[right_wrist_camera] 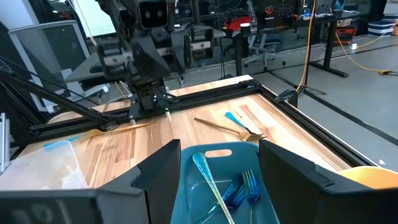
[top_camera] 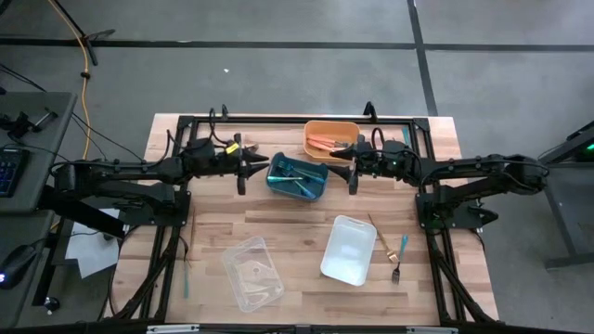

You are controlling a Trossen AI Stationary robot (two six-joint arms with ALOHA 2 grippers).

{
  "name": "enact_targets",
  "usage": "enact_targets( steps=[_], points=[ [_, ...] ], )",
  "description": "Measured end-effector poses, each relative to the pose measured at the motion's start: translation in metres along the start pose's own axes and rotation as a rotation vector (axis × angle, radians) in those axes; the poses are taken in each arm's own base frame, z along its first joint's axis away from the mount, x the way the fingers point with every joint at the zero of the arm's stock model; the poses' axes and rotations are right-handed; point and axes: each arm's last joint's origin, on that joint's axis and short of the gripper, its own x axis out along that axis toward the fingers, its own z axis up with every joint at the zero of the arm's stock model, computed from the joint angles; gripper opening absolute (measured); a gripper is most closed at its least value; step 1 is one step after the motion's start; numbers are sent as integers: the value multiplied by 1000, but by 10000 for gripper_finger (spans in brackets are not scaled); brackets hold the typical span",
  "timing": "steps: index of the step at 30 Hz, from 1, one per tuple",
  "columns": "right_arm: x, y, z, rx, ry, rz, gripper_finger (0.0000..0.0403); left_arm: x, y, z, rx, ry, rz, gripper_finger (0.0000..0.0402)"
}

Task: Sort silverware by color (type)
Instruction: Put the gold fork into the transparent bin

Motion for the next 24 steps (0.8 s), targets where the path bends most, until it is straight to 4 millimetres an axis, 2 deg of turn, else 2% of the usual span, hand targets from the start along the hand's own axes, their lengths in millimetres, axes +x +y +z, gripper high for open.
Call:
enact_targets(
  steps=[2,5,8,12,17,24],
  points=[
    [0,0,0,0,1,0,209,0,1,-5,6,56,43,76],
    [0,0,0,0,5,-1,209,-2,6,-15,2,155,209,76],
    [0,0,-1,0,8,-1,209,-6,13,-23,-46,336,409,76],
    [0,0,-1,1,8,-1,209,-14,22,-40,-187,586,581,76],
    [0,0,0,0,-4,0,209,-13,33,-60,-266,736,671,76],
    [0,0,1,9,-7,0,209,-3,50,-83,-309,836,703,76]
  ],
)
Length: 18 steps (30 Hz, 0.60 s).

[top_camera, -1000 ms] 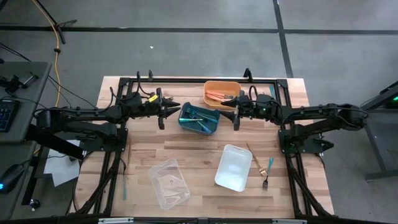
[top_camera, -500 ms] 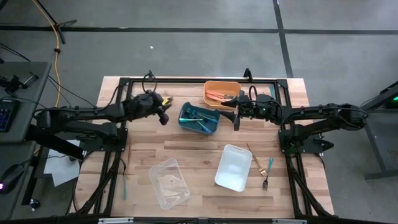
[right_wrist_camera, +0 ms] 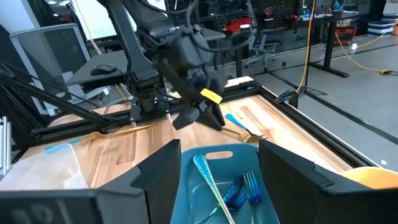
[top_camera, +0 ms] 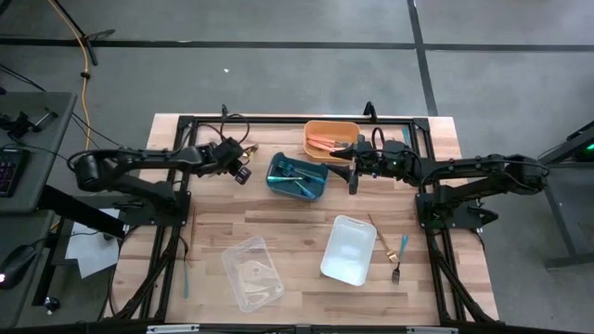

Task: Sort silverware by color (type)
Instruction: Put the gold fork into the transparent bin

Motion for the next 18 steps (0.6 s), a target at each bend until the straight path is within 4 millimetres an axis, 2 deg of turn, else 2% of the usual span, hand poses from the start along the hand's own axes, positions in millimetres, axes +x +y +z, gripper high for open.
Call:
enact_targets(
  steps=[8,18],
  points=[
    [0,0,0,-2,0,-1,209,14,7,2,-23,34,-6,76],
    [0,0,0,-1,0,-1,209,17,12,2,-11,37,41,76]
  ],
)
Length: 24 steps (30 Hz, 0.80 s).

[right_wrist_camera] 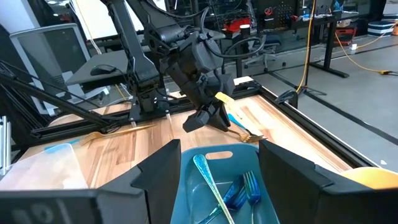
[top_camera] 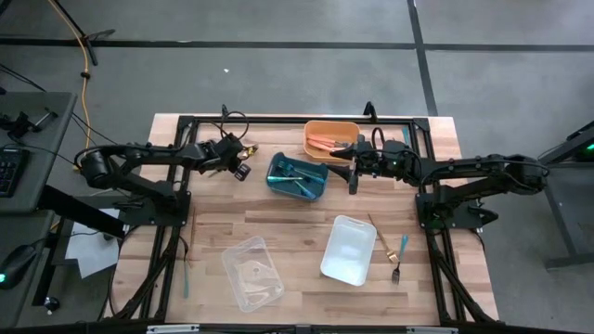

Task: Sort silverware by color (type)
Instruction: Put the gold fork into the transparent bin

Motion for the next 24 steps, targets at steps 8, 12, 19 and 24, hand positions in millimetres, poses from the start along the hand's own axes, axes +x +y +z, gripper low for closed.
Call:
enact_targets(
  steps=[8,12,19,24],
  points=[
    [0,0,0,7,0,0,209,0,0,0,1,-2,7,76],
    [0,0,0,7,0,0,209,0,1,0,0,-5,18,76],
    [0,0,0,8,0,0,209,10,1,-4,4,48,33,76],
    [0,0,0,11,0,0,209,24,4,-3,-6,64,52,76]
  ],
)
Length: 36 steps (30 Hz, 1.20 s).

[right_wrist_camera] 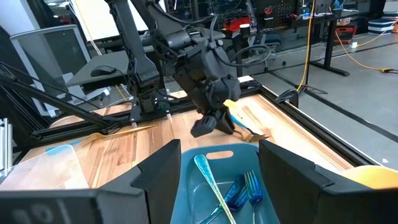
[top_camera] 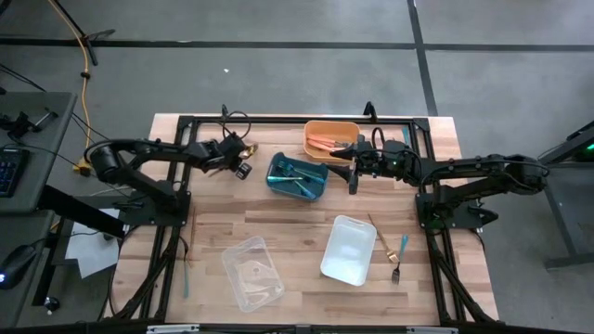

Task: Sort silverware by color (type)
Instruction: Put the gold fork into the transparent bin

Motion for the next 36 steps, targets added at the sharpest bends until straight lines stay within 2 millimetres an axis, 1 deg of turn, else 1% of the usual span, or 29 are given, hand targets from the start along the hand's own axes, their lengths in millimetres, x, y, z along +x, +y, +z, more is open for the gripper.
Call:
enact_targets(
  steps=[7,9,12,14,16,19,21,23,26,30,32,36],
  points=[
    [0,0,0,-2,0,0,209,1,1,4,-3,-4,-1,74],
    [0,0,0,-3,0,0,209,0,1,7,0,9,-5,62],
    [0,0,0,-3,0,0,209,-3,0,12,11,42,-12,26],
    [0,0,0,-2,0,0,209,-8,-1,13,28,73,-13,11],
    [0,0,0,-3,1,0,209,-15,-5,14,55,82,-27,13],
    [0,0,0,-3,1,0,209,-32,-12,21,75,16,-72,13],
    [0,0,0,-1,4,-1,209,-45,-15,21,105,-33,-99,8],
    [0,0,0,0,5,-1,209,-62,-18,23,116,-121,-128,7],
    [0,0,-1,1,5,-1,209,-93,-23,25,138,-289,-183,7],
    [0,0,1,24,-6,1,209,-134,-35,22,216,-604,-335,7],
    [0,1,1,22,-14,4,209,-147,-42,16,277,-772,-428,7],
    [0,4,1,21,-13,14,209,-161,-51,3,401,-1060,-619,7]
  ],
)
